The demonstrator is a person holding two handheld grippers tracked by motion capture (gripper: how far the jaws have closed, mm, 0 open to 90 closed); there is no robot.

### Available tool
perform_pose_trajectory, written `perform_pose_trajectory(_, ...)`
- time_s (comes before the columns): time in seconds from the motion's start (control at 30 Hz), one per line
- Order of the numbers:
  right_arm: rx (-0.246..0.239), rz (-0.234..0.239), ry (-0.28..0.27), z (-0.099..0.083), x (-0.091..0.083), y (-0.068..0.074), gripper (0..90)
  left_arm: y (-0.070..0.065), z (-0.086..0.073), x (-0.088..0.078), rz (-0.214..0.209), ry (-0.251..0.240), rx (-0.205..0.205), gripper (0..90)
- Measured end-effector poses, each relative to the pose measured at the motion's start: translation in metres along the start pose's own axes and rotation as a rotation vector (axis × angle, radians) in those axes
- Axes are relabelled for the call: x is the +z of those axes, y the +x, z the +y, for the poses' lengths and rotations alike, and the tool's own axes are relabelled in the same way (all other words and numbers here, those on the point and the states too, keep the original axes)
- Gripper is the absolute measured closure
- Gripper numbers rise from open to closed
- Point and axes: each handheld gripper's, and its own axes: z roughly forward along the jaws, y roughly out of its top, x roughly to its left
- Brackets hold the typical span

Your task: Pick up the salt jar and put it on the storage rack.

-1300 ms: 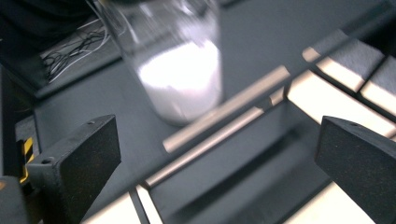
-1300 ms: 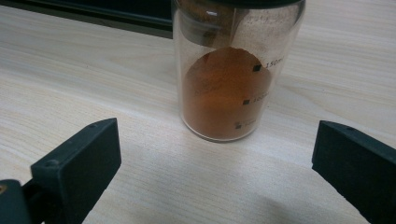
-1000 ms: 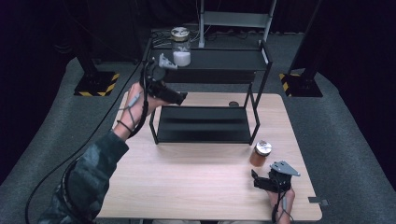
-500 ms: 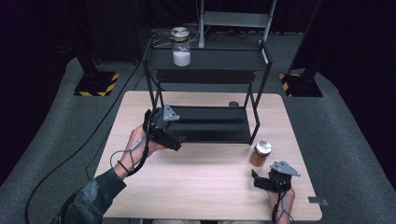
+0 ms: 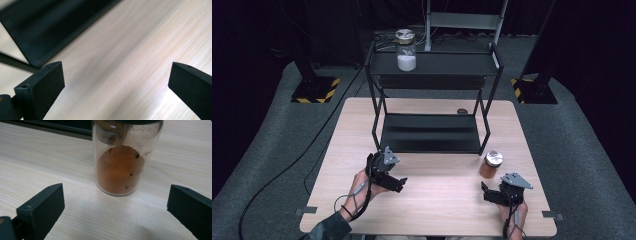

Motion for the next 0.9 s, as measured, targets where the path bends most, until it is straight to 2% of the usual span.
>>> perform_pose_trajectory(0.13,-0.003,-0.001,0.002,0.000,0.000,0.000,0.0,-0.002,-0.026,0.018,-0.015,0.005,-0.048,0.0)
perform_pose_trajectory(0.2,-0.004,0.000,0.002,0.000,0.000,0.000,0.0,-0.001,-0.035,0.023,-0.024,0.001,-0.071,0.0)
perform_pose_trajectory(0.37,-0.006,-0.002,0.003,0.001,0.000,0.001,0.0,-0.002,-0.054,0.031,-0.018,-0.029,-0.123,0.0)
perform_pose_trajectory(0.47,-0.006,-0.003,0.003,0.001,0.000,0.001,0.0,-0.003,-0.061,0.035,-0.018,-0.036,-0.151,0.0)
perform_pose_trajectory(0.6,-0.011,-0.004,0.007,0.001,0.001,0.001,0.0,-0.006,-0.068,0.037,-0.005,-0.057,-0.167,0.0)
perform_pose_trajectory(0.73,-0.013,-0.006,0.007,0.001,0.001,0.002,0.0,-0.009,-0.073,0.038,0.007,-0.076,-0.171,0.0)
perform_pose_trajectory(0.9,-0.012,-0.006,0.011,0.002,0.001,0.002,0.0,-0.009,-0.073,0.037,0.009,-0.076,-0.172,0.0)
